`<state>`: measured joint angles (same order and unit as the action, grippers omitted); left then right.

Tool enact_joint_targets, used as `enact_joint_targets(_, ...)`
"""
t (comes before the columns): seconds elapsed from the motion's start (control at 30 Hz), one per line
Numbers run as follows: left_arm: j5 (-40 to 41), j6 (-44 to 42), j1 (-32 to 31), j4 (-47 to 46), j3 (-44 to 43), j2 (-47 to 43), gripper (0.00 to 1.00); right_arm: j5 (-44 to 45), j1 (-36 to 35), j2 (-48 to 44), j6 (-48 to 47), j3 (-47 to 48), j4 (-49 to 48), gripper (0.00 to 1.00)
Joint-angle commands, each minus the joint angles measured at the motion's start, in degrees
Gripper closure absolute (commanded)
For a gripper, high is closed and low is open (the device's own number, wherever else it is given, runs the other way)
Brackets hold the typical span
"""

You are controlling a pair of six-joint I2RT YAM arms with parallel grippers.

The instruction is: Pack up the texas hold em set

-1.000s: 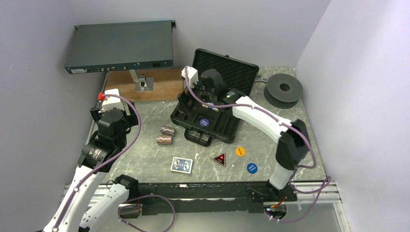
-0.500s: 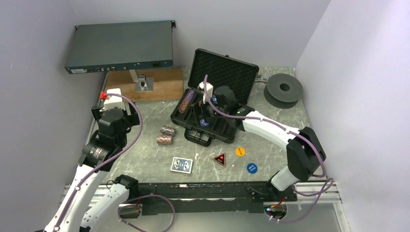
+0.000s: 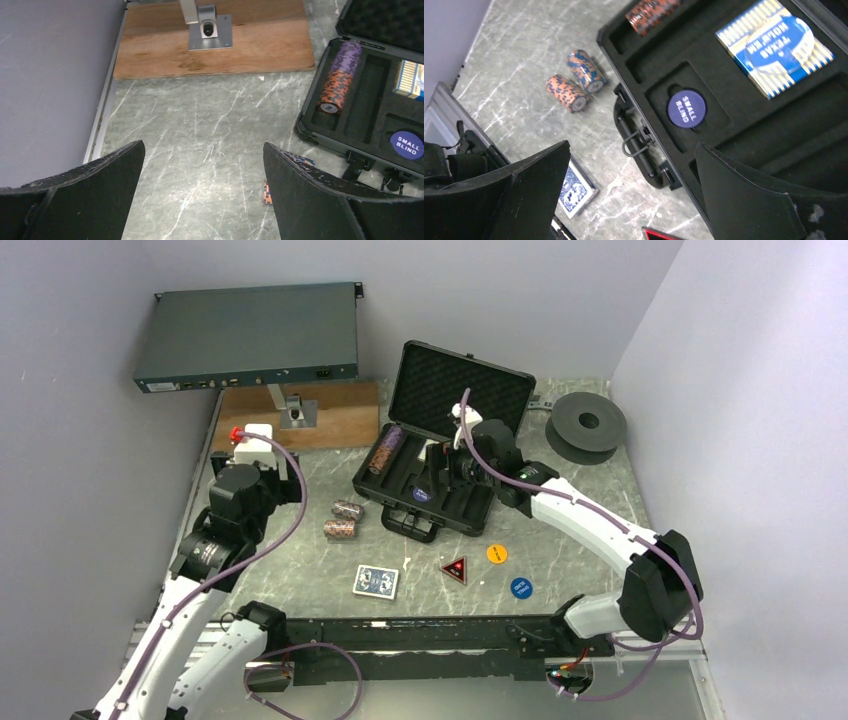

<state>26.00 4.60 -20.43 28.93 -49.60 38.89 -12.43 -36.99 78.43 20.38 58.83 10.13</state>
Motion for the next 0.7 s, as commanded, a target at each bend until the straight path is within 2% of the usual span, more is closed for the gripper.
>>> enact_joint_targets(0.0, -4.6, -1.4, 0.2, -3.0, 0.1, -1.5, 0.05, 1.0, -0.3, -1.5, 0.8, -0.1, 5.2, 0.0)
enact_joint_targets(0.27, -3.8, -0.4, 0.2, -1.7, -0.7, -2.4, 0.06, 14.9, -13.6, -0.6, -2.5, 2.3, 12.6, 0.0)
enact_joint_targets(0.33, -3.7, -0.1, 0.2, -1.6, -0.7, -2.9, 0.06, 13.0, -15.6, -0.6, -5.2, 2.4, 12.5, 0.0)
enact_joint_targets(0.5, -4.4, 0.8, 0.2, -0.5, -1.8, -3.4, 0.06, -0.8, -20.0, -1.1, -19.5, -1.0, 7.5, 0.0)
enact_joint_targets(0.67, -3.1, 1.3, 0.2, 0.1, -1.9, -5.3, 0.05, -4.7, -21.2, 4.1, -26.5, 1.7, 5.9, 0.0)
